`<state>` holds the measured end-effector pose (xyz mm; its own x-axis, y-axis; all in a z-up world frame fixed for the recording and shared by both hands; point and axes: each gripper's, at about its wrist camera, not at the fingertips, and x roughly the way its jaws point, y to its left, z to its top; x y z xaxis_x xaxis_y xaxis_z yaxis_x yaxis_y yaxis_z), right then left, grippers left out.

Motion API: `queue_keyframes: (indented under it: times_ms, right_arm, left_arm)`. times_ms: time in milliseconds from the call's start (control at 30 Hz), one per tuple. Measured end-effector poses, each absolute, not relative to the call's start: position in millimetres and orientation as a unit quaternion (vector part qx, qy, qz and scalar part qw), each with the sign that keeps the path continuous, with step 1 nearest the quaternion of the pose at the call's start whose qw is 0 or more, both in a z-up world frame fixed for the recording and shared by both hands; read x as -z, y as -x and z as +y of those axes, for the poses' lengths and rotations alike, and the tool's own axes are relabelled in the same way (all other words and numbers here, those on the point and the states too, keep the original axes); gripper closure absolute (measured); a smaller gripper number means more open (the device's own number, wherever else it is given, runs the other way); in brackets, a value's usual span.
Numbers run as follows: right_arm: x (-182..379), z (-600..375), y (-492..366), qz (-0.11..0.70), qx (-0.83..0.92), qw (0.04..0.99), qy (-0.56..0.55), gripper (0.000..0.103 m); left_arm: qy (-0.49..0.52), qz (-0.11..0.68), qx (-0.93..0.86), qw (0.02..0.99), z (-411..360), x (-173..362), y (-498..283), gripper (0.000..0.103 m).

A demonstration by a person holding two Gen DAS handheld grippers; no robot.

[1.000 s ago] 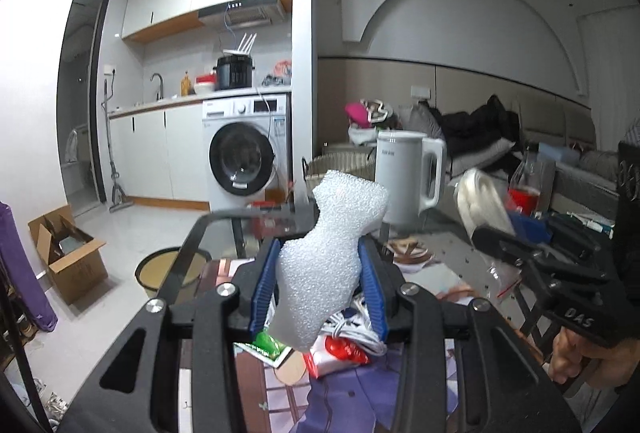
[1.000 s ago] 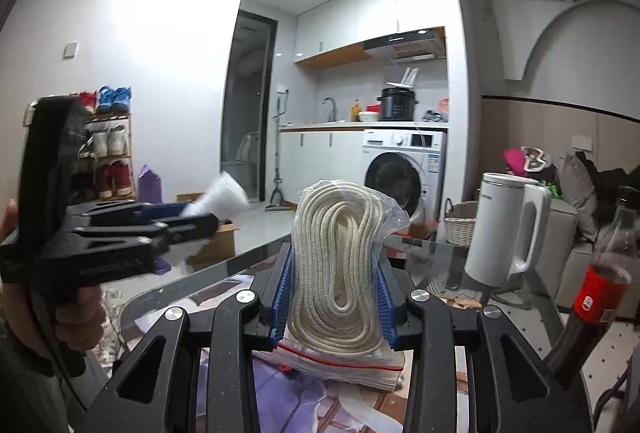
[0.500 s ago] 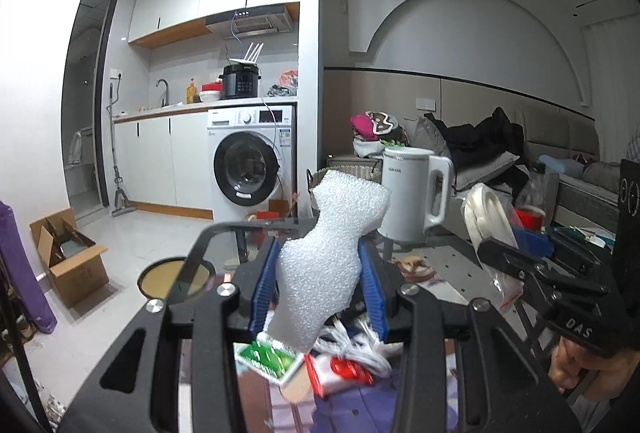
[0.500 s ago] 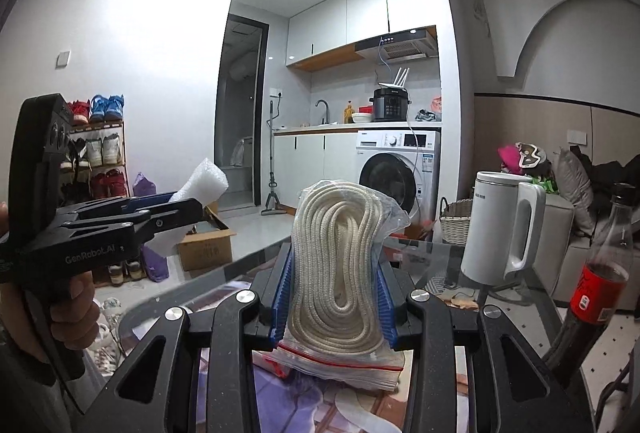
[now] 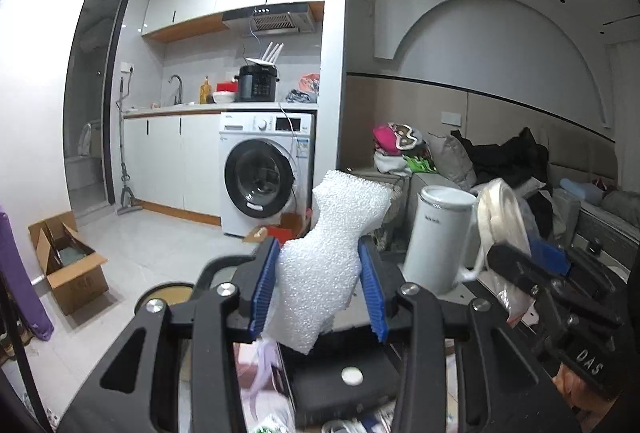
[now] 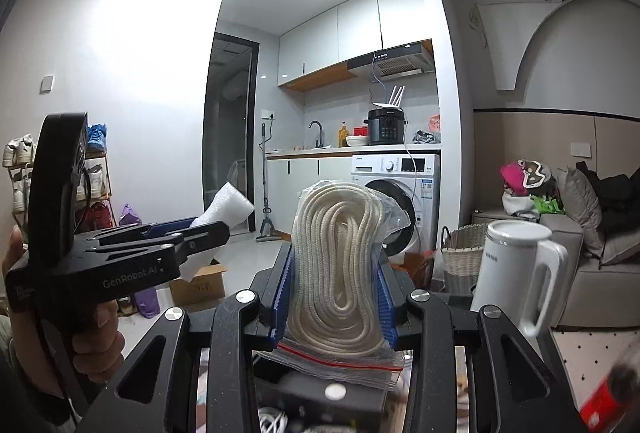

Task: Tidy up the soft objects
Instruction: 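Lift the foam sheet with the left gripper while the right lifts the rope bag, then lower foam and rope bag into the black box and open both grippers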

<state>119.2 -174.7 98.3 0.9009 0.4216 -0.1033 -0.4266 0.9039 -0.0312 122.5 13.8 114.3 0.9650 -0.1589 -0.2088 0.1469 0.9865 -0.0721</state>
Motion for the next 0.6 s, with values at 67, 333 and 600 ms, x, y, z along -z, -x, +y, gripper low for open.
queue_keyframes:
  times_ms: [67,333,600]
  right_arm:
    - [-103,-172,-135,0.052,-0.218,0.974,0.025,0.066]
    - [-101,-155,-177,0.092,-0.218,0.971,0.02,0.066]
    - [-75,-155,-222,0.183,-0.215,0.959,0.002,0.066]
  left_arm:
    - [0.031,0.107,0.07,0.991,16,-114,-133,0.064]
    - [0.065,0.163,0.057,0.983,23,-88,-166,0.064]
    - [0.043,0.274,0.071,0.958,2,-53,-204,0.064]
